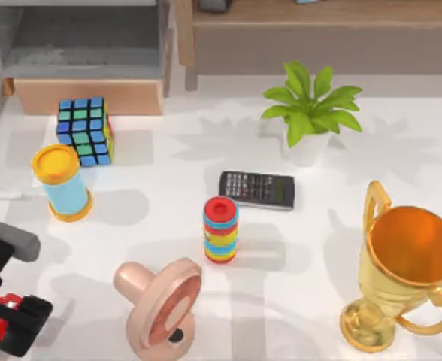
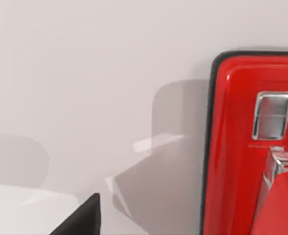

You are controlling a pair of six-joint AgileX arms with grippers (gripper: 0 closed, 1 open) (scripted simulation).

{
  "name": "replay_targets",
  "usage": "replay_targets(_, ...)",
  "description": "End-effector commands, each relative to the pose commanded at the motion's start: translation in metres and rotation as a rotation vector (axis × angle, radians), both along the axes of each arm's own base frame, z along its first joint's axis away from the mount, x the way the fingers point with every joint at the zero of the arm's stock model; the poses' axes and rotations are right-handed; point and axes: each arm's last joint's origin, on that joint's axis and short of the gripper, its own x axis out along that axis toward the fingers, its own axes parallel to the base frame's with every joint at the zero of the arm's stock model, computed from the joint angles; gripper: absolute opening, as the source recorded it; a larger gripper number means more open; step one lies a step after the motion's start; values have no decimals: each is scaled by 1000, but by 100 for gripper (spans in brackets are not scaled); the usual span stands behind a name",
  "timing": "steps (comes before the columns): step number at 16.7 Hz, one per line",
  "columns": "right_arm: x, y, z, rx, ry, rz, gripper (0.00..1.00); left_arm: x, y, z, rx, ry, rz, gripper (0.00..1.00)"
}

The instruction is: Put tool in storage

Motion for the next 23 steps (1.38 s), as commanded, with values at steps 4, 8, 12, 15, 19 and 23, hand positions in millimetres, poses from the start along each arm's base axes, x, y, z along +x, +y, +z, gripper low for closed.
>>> replay_targets(4, 0, 0, 0, 0, 0, 0, 100, 0, 0, -1, 0, 1, 0, 100)
replay_targets(8, 0, 0, 0, 0, 0, 0, 100, 0, 0, -1, 0, 1, 0, 70)
replay_targets(12, 0, 0, 0, 0, 0, 0, 100, 0, 0, -1, 0, 1, 0, 40)
replay_targets(15, 0, 0, 0, 0, 0, 0, 100, 0, 0, -1, 0, 1, 0, 17)
replay_targets(19, 0, 0, 0, 0, 0, 0, 100, 0, 0, -1, 0, 1, 0, 0)
replay_targets(23, 0, 0, 0, 0, 0, 0, 100, 0, 0, -1, 0, 1, 0, 0)
